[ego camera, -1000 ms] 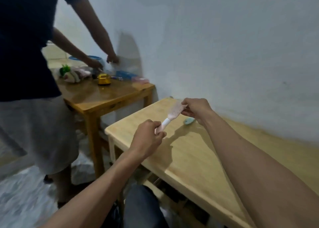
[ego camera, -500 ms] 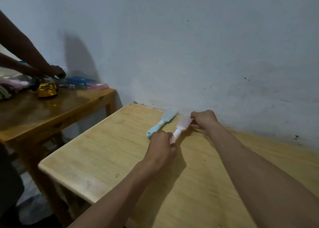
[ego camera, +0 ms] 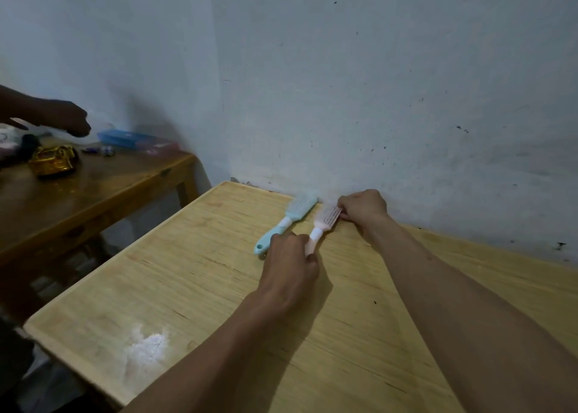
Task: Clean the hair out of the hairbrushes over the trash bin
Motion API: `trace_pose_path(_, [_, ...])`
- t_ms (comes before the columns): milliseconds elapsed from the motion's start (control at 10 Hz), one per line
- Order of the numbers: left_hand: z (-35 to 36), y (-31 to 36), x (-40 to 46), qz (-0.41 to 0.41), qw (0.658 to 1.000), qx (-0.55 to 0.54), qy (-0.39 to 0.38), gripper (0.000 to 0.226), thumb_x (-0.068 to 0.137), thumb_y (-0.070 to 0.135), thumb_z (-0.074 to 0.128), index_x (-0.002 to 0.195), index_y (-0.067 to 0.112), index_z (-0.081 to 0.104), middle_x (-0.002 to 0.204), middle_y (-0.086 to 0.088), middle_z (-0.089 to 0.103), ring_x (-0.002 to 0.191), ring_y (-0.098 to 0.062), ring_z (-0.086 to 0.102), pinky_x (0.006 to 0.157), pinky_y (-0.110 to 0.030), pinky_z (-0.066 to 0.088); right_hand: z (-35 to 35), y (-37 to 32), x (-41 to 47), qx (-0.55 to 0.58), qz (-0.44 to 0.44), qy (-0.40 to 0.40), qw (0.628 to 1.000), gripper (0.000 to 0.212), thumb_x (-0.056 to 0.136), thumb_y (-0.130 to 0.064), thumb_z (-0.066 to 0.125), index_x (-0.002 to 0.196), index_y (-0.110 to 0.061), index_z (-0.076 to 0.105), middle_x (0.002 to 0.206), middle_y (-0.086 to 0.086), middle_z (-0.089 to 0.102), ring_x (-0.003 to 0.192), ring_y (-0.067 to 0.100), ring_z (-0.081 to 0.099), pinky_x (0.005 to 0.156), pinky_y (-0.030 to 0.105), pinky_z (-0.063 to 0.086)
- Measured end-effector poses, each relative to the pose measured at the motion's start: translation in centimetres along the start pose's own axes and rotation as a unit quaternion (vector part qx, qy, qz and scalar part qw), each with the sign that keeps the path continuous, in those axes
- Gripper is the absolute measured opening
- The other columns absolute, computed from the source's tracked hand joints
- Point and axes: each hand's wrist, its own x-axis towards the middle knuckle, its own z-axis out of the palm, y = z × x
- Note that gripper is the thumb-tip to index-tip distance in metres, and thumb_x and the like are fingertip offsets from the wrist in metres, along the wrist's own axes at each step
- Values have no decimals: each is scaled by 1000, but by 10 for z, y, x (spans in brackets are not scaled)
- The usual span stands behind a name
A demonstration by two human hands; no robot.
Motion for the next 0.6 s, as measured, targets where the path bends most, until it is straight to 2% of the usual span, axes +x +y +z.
trace_pose_path(100, [0,-1,2,19,1000,9,2,17,93,19,60,88,6,69,90,-7,62,91,-21,54,71,-34,45,1,-1,-2,-15,-6,12,1000,19,82,-10,68,84,6,79,83,16,79,88,30,77,88,47,62])
trace_pose_path(200, [1,-2,4,27,1000,13,11,19,93,18,59,78,7,64,86,-6,60,88,-20,52,68,-31,37,3,-1,0,-13,-7,17,1000,15,86,-9,68,83,1,79,84,14,79,86,27,77,88,43,62])
trace_pose_path(300, [3,-1,4,21,999,19,16,19,94,18,59,81,6,66,89,-7,61,91,-20,51,68,-29,33,4,-1,0,-24,-13,22,999,15,87,-8,68,86,3,78,87,16,79,88,29,77,88,45,62])
trace_pose_path(500, [3,-4,6,25,1000,12,10,22,96,22,61,107,7,72,105,-7,65,102,-21,56,80,-32,47,2,-3,-3,-46,-17,6,999,22,89,-12,66,94,6,78,92,18,79,92,31,76,90,44,61])
trace_pose_path(600, [-4,0,5,31,999,-3,14,28,94,31,65,113,11,66,110,-4,63,109,-23,55,80,-31,42,-1,-5,-4,-40,0,-4,999,29,87,-14,65,103,8,76,88,17,78,86,29,75,89,45,59])
